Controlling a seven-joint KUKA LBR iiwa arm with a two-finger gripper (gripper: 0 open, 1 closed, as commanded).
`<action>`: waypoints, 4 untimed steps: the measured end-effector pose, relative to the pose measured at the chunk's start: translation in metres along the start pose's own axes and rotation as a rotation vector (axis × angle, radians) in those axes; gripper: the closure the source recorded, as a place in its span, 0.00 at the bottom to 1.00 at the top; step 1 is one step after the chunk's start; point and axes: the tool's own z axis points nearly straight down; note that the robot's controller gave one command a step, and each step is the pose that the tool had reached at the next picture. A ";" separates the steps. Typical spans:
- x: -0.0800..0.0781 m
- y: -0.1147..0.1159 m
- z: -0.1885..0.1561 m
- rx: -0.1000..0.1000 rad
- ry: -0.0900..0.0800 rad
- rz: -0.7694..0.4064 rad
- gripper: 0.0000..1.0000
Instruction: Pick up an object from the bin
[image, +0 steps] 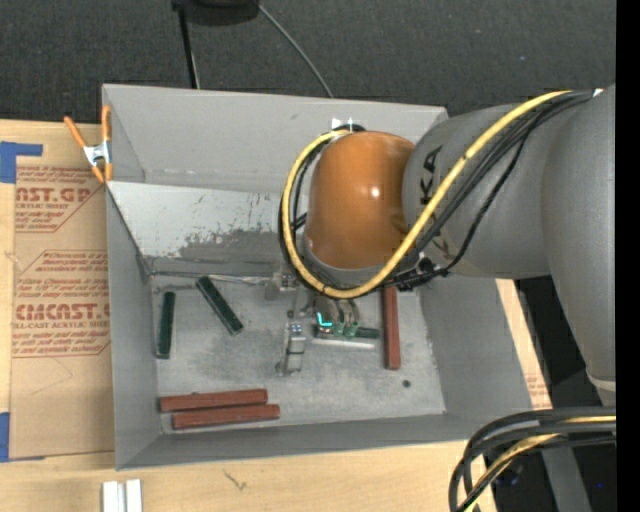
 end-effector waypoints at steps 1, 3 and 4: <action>-0.002 -0.001 -0.004 -0.001 -0.007 0.002 0.00; 0.014 0.061 0.044 0.001 -0.007 -0.515 0.00; 0.029 0.074 0.050 0.000 -0.008 -0.326 0.00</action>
Offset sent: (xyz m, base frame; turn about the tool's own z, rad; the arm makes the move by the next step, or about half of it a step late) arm -0.0339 0.0600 -0.1008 -0.3158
